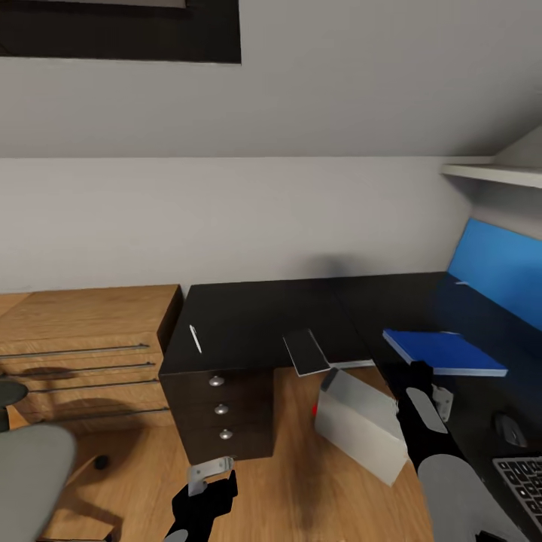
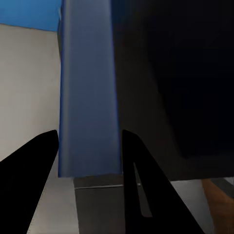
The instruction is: In the bedroom, organize the workspace by keeping the computer under the desk, ensuring the monitor is on the desk, placing the keyboard on the desk next to the monitor, placing the mouse on the desk next to the keyboard, moving the folder from the swivel chair onto the desk next to the mouse, stacking the notebook on top of the folder with the pen on top of the notebook, and positioning the swivel chair next to the desk.
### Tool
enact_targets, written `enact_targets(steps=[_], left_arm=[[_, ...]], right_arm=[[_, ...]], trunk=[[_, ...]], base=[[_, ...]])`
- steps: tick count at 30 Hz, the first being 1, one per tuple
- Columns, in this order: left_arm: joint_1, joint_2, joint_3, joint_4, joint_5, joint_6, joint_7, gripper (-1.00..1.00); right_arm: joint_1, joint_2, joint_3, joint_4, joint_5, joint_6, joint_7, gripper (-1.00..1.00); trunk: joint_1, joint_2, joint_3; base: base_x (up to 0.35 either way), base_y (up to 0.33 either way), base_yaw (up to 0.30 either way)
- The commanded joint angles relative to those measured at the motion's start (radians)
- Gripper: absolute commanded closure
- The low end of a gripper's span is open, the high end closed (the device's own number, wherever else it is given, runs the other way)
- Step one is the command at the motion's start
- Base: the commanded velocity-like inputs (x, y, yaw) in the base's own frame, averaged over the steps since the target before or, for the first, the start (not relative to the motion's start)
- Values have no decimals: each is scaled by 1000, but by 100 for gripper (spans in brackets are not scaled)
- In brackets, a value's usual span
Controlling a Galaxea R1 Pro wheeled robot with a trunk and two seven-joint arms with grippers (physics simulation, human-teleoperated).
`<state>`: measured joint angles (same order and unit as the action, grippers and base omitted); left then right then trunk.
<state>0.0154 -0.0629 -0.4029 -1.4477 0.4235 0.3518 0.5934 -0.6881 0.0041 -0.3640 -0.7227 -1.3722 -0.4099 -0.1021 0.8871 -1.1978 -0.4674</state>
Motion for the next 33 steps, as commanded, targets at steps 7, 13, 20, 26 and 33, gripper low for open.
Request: enact_targets(steps=[7, 13, 20, 26, 33], left_arm=[[0, 0, -1, -2, 7, 3, 7, -100], [0, 0, -1, -2, 8, 3, 7, -100], [0, -1, -1, -2, 7, 3, 7, -100], [0, 0, -1, -2, 7, 3, 7, -100], [0, -1, -1, -3, 6, 3, 8, -100]], right_arm=[[-1, -2, -1, 0, -7, -4, 42, 100], [1, -3, -1, 1, -8, -3, 71, 100], [1, -4, -3, 2, -8, -4, 74, 100], [1, -9, -13, 3, -8, -3, 73, 100], [1, -17, -16, 7, -8, -4, 73, 100]], trunk=[[0, -1, -1], [0, -1, -1], [0, -1, -1], [0, -1, -1], [0, -1, -1]], base=[[0, 0, -175], [0, 0, -23], [0, 0, -1], [123, -50, 0], [194, -83, 0]])
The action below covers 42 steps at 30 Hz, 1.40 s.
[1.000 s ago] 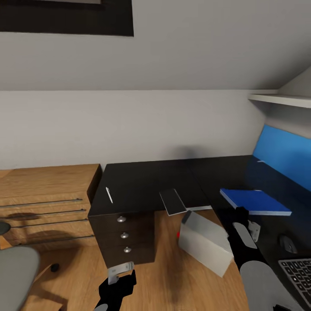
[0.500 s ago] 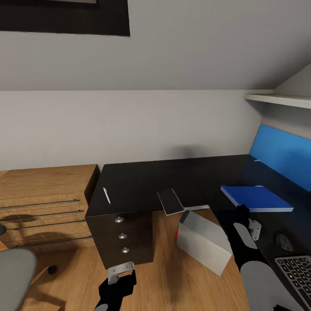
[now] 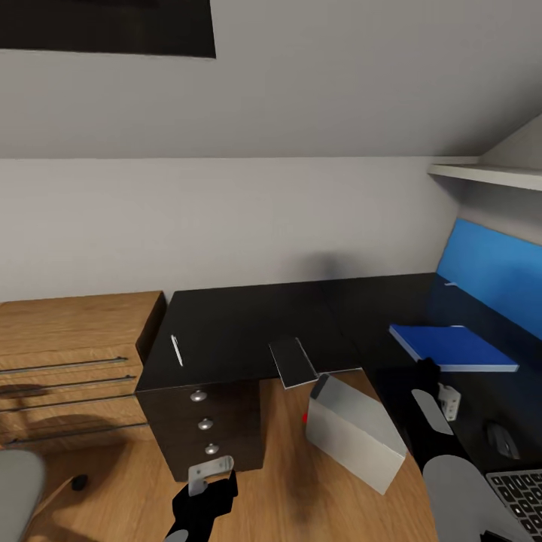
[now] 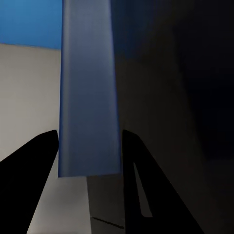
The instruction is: In the bedroom, organize the workspace by keeping the computer under the desk, ensuring the monitor is on the desk, placing the keyboard on the desk next to the monitor, placing the mouse on the desk next to the keyboard, moving the folder from the swivel chair onto the desk next to the mouse, stacking the notebook on top of the folder with the pen on top of the notebook, and positioning the swivel chair next to the desk.
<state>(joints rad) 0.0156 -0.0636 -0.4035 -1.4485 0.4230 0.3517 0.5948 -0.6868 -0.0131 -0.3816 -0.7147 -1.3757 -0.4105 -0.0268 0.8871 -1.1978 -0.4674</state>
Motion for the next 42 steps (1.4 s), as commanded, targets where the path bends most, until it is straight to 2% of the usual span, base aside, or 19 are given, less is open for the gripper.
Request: enact_targets(steps=[1, 4, 8, 10, 15, 23, 42], left_arm=[[0, 1, 1, -4, 7, 2, 7, -100], [0, -1, 3, -13, 7, 1, 8, -100], [0, -2, 4, -25, 8, 1, 9, -100], [0, -2, 4, -25, 8, 1, 10, -100], [0, -2, 4, -26, 8, 1, 10, -100], [0, -2, 4, -26, 8, 1, 10, -100], [0, -2, 2, -24, 8, 1, 8, -100]], right_arm=[[0, -1, 1, 0, -4, -7, -1, 100], [0, -2, 1, 0, -2, -9, 0, 100], [7, -28, 2, 4, 2, -13, -1, 100], [8, -34, 4, 12, 3, -42, -6, 100], [9, -38, 6, 16, 3, -73, -9, 100], [9, -39, 7, 18, 3, -75, -13, 100], [9, -39, 11, 31, 3, -65, -22, 100]], trunk=[[0, -1, -1], [0, -1, -1], [0, -1, -1], [0, -1, -1], [0, -1, -1], [0, -1, -1], [73, -134, -60]], base=[[12, -5, 0], [6, -2, 0], [0, 0, 0], [0, 0, 0], [0, 0, 0], [0, 0, 0], [0, 0, 0]])
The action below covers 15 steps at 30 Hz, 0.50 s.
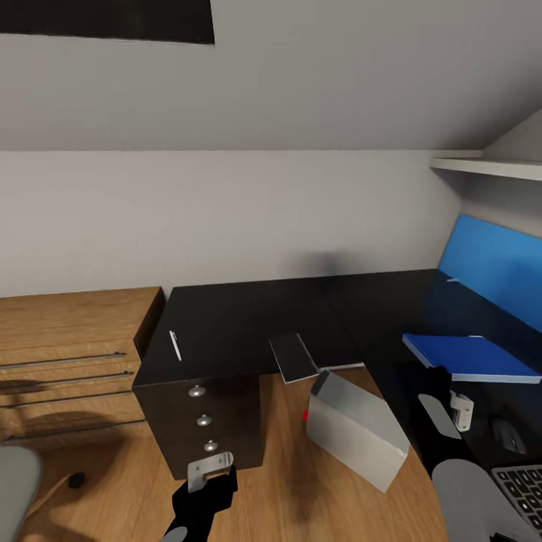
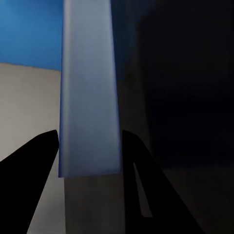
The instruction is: In the bedroom, organize the workspace by keeping the computer under the desk, ensuring the monitor is on the desk, placing the keyboard on the desk next to the monitor, placing the mouse on the desk next to the keyboard, moving the folder from the swivel chair onto the desk next to the mouse, stacking the notebook on top of the folder with the pen on top of the notebook, and positioning the swivel chair next to the desk.
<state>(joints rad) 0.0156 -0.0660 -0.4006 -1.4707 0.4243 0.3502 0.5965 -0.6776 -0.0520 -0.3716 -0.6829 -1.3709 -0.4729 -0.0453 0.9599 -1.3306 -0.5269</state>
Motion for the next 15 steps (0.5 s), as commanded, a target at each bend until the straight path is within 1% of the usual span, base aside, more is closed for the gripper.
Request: enact_targets(steps=[1, 2, 12, 15], left_arm=[[0, 0, -1, -1, 7, 3, 6, -100], [0, 0, 0, -1, 7, 3, 6, -100], [0, 4, 2, 2, 6, 3, 2, -100], [0, 5, 3, 3, 5, 3, 3, -100]], right_arm=[[0, 0, 2, -1, -2, -3, -4, 100], [0, 0, 2, -1, -2, -3, -4, 100], [0, 0, 2, -1, -2, -3, -4, 100], [0, 0, 2, -1, -2, -3, -16, 100]], trunk=[[4, -8, -4], [8, -15, -7], [8, -15, -7], [8, -15, -7]], base=[[0, 0, 0], [0, 0, 0], [10, 2, 0], [29, 13, 0]])
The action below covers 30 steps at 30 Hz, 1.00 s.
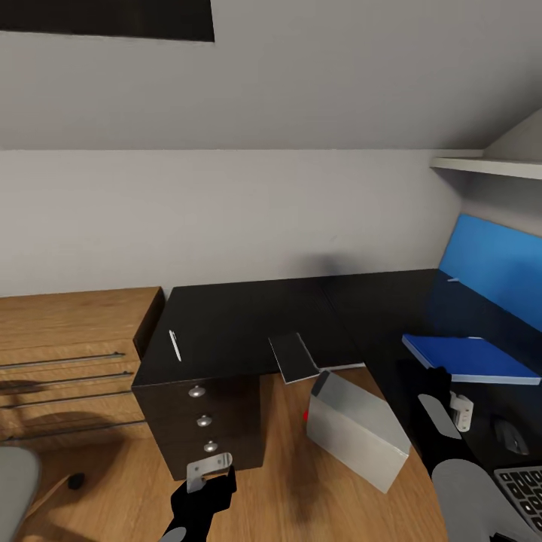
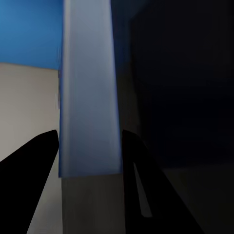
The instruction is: In the bedroom, organize the workspace by keeping the computer under the desk, ensuring the monitor is on the desk, placing the keyboard on the desk next to the monitor, placing the mouse on the desk next to the keyboard, moving the folder from the swivel chair onto the desk next to the mouse, stacking the notebook on top of the folder with the pen on top of the notebook, and positioning the swivel chair next to the desk.
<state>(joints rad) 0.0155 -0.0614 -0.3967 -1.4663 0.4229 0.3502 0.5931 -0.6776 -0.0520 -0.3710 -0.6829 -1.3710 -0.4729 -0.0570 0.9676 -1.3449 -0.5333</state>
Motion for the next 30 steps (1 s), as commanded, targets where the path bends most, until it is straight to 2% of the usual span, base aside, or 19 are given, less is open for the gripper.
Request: enact_targets(steps=[1, 19, 20, 25, 30], left_arm=[[0, 0, -1, -2, 7, 3, 7, -100], [0, 0, -2, -2, 7, 3, 5, -100], [0, 0, -2, -2, 7, 3, 5, -100], [0, 0, -2, -2, 7, 3, 5, -100], [0, 0, -2, -2, 8, 3, 5, -100]], right_arm=[[0, 0, 1, -2, -1, -3, -15, 100], [0, 0, 3, -3, 2, 0, -31, 100], [0, 0, 3, -3, 3, 1, -36, -100], [0, 0, 3, -4, 40, 21, -59, -100], [0, 0, 3, -3, 51, 23, -61, -100]], trunk=[[0, -1, -1], [0, -1, -1], [0, -1, -1], [0, -1, -1], [0, -1, -1]], base=[[6, 3, 0], [-28, 28, 0], [0, 0, 0], [0, 0, 0], [0, 0, 0]])
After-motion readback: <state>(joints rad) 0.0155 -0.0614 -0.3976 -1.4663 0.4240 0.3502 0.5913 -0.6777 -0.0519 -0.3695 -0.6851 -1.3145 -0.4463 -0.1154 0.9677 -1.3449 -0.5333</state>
